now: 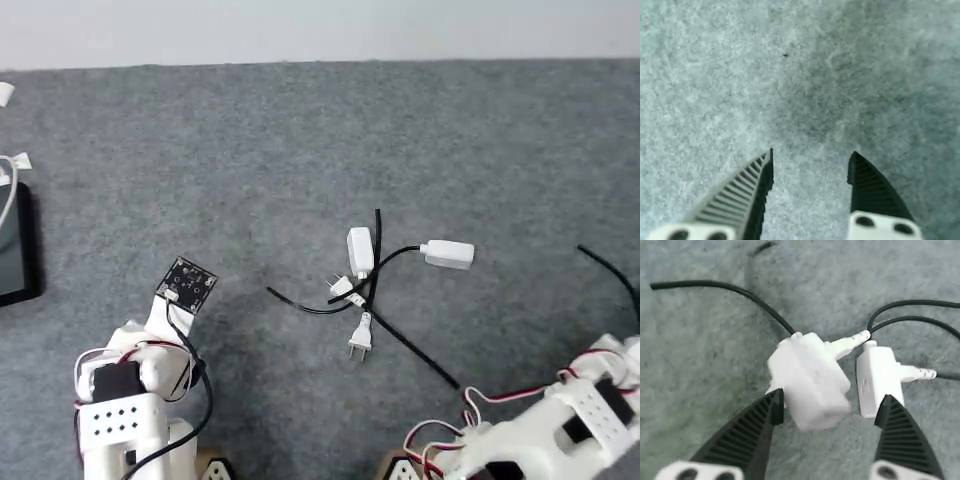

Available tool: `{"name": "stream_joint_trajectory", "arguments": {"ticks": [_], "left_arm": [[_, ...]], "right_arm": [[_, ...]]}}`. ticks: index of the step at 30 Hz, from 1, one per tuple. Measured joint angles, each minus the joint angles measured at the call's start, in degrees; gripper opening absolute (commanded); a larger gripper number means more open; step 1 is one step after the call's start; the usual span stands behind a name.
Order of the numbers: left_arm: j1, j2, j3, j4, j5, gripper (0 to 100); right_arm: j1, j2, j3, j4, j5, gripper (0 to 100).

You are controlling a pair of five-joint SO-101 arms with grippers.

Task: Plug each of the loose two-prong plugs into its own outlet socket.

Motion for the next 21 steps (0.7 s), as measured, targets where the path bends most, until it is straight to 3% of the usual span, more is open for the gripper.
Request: {"name": "stream_joint_trajectory", "arguments": {"ticks": [4,8,15,21], "left_arm": [[0.0,0.0,0.0,0.0,0.0,18],[0.0,0.0,0.0,0.0,0.0,18],[0.0,0.0,0.0,0.0,0.0,18],[0.0,0.0,0.0,0.0,0.0,18]], "right_arm": [[-4.57,-4.66,-4.75,12.66,-3.52,23.6],[-13.89,-9.67,-8.53,23.3,-11.43,19.5],[-32.97,-9.76,-9.76,21.1,-30.07,19.0],[-40.44,1.49,-12.92,13.45,-39.47,19.2]]}}
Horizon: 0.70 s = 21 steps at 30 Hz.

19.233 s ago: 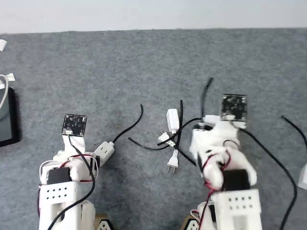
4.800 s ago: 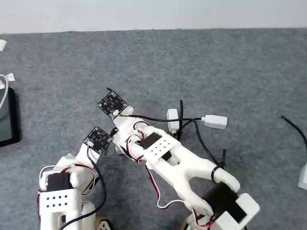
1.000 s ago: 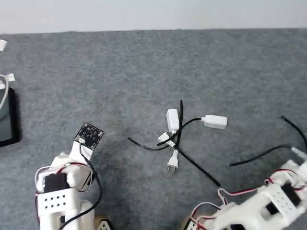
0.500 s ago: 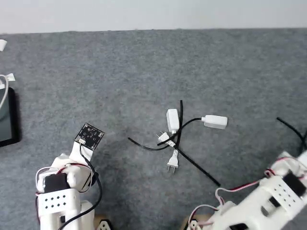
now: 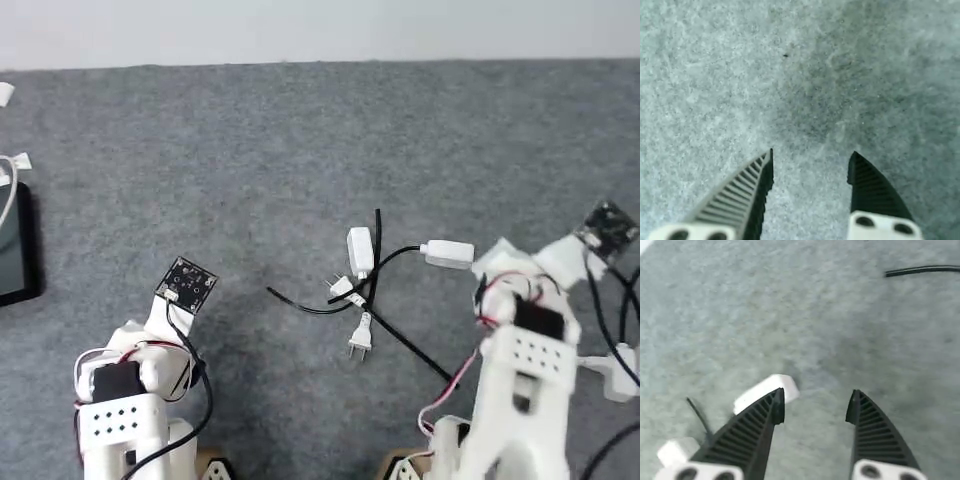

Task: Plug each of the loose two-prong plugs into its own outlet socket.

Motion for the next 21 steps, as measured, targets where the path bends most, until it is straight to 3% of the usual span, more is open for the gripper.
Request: {"name": "stream_joint_trajectory", "arguments": {"ticks": [8,17,21], "left_arm": [[0.0,0.0,0.0,0.0,0.0,18],[0.0,0.0,0.0,0.0,0.0,18],[0.0,0.0,0.0,0.0,0.0,18]], "right_arm": [[-5.98,20.92,-12.4,-2.37,-10.29,36.4],[-11.6,40.7,-26.2,-2.46,-12.84,34.4],[-12.84,47.21,-30.68,-2.46,-12.84,27.4]]}}
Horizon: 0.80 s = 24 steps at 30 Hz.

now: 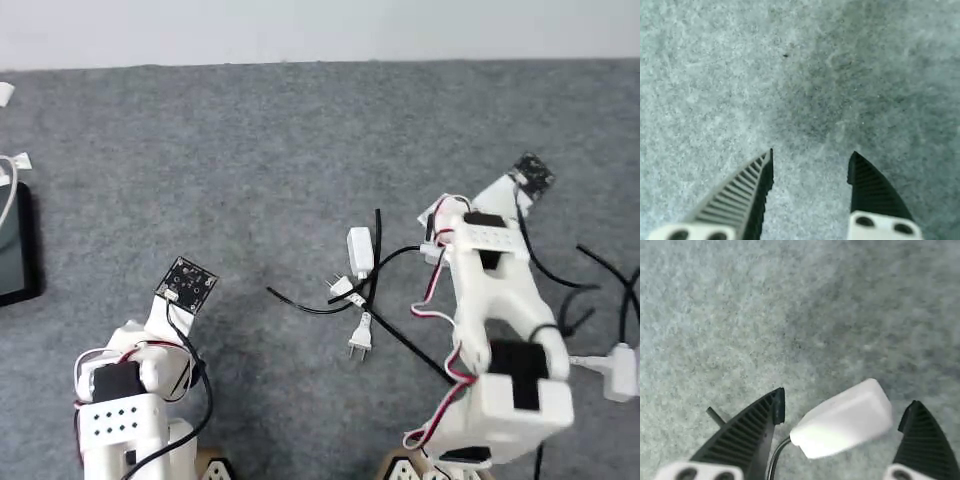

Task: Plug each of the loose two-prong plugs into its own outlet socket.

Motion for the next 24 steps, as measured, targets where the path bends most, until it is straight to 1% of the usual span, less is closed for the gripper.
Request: {"name": "stream_joint_trajectory", "arguments": {"ticks": [4,8,10,12,15,20,24], "left_arm": [[0.0,0.0,0.0,0.0,0.0,18],[0.0,0.0,0.0,0.0,0.0,18],[0.0,0.0,0.0,0.0,0.0,18],[0.0,0.0,0.0,0.0,0.0,18],[0.0,0.0,0.0,0.0,0.0,18],[0.0,0.0,0.0,0.0,0.0,18],[0.0,0.0,0.0,0.0,0.0,18]], "right_arm": [[0.44,5.54,-4.04,0.0,0.0,16.9],[0.7,7.12,-5.54,0.09,0.88,0.1],[0.62,7.38,-5.8,0.09,2.02,1.7],[0.26,7.38,-5.8,0.18,3.43,0.7],[0.35,5.98,-5.89,3.34,4.92,0.8],[-0.26,-2.73,-5.89,10.2,6.95,0.8],[-2.73,-11.96,-5.89,17.14,10.55,1.0]]}}
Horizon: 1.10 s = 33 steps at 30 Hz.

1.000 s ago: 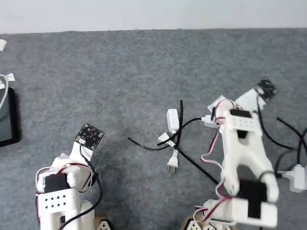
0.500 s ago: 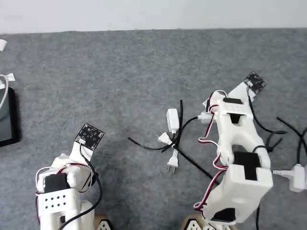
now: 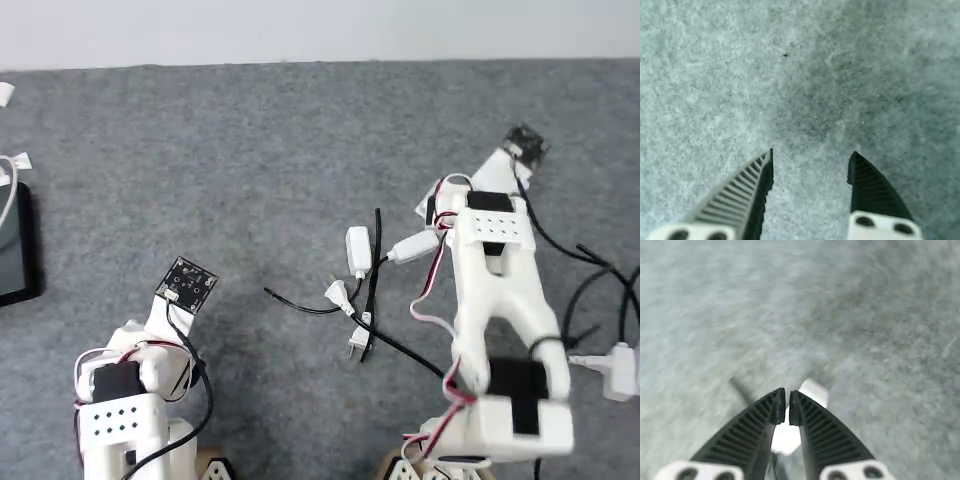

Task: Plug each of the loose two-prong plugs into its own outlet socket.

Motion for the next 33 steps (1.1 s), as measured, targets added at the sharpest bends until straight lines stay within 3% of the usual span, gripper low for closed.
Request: {"name": "stream_joint_trajectory", "arguments": {"ticks": [2,5,8,10,18,24,27,33], "left_arm": [[0.0,0.0,0.0,0.0,0.0,18],[0.0,0.0,0.0,0.0,0.0,18],[0.0,0.0,0.0,0.0,0.0,18],[0.0,0.0,0.0,0.0,0.0,18],[0.0,0.0,0.0,0.0,0.0,18],[0.0,0.0,0.0,0.0,0.0,18],[0.0,0.0,0.0,0.0,0.0,18],[0.0,0.0,0.0,0.0,0.0,18]], "right_arm": [[-1.14,-3.78,0.0,3.43,0.35,4.6],[-1.32,-5.54,0.0,6.33,-0.79,19.9],[-1.32,-4.84,0.0,8.0,-6.68,33.7],[-1.49,-2.37,0.0,8.18,-11.87,36.3],[-4.57,10.2,0.0,-0.97,-20.75,28.5],[-4.4,13.71,0.0,-8.44,-20.84,18.4],[-4.66,13.71,0.0,-9.23,-19.6,1.3],[-4.75,13.71,0.0,-8.97,-15.03,1.3]]}}
